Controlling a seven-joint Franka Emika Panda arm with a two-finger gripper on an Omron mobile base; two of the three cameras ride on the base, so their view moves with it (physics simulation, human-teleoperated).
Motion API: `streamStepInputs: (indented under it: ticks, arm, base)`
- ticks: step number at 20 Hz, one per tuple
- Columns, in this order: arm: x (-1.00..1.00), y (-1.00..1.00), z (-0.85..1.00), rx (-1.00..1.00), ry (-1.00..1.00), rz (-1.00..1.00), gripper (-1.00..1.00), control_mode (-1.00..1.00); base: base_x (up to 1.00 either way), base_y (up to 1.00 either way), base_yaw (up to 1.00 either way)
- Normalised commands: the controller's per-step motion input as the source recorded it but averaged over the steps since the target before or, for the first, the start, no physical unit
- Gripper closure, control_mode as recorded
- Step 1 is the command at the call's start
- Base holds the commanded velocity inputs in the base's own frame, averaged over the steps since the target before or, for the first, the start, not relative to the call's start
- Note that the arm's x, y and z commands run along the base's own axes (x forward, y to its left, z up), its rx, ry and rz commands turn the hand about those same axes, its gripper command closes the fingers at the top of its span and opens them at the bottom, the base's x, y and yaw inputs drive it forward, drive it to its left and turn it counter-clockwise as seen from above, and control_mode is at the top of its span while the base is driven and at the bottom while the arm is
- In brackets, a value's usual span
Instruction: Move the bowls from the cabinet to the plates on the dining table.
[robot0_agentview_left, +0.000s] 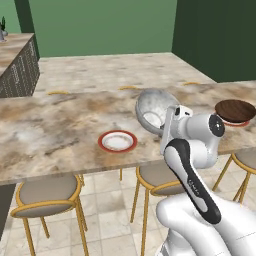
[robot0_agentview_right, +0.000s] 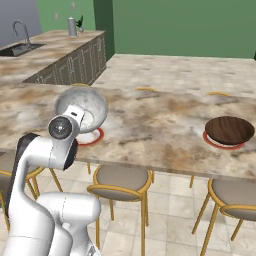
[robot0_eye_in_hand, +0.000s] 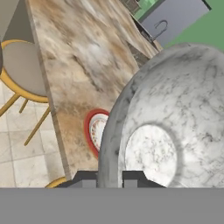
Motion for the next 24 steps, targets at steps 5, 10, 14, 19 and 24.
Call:
streamStepInputs:
  ticks: [5, 10, 14, 19, 24]
  arm:
    - [0.48, 0.02, -0.06, 0.01, 0.17, 0.00, 1.00, -1.00]
    - [0.37, 0.07, -0.17, -0.01, 0.16, 0.00, 1.00, -1.00]
    - [0.14, 0.24, -0.12, -0.12, 0.08, 0.00, 1.00, -1.00]
    - [0.00, 0.43, -0.16, -0.15, 0.04, 0.00, 1.00, -1.00]
    - [0.04, 0.32, -0.26, -0.11, 0.03, 0.01, 1.00, -1.00]
  base:
    - [0.00, 0.00, 0.00]
    - [0.00, 0.00, 0.00]
    - [0.00, 0.00, 0.00]
    - [0.00, 0.00, 0.00]
    - [0.00, 0.00, 0.00]
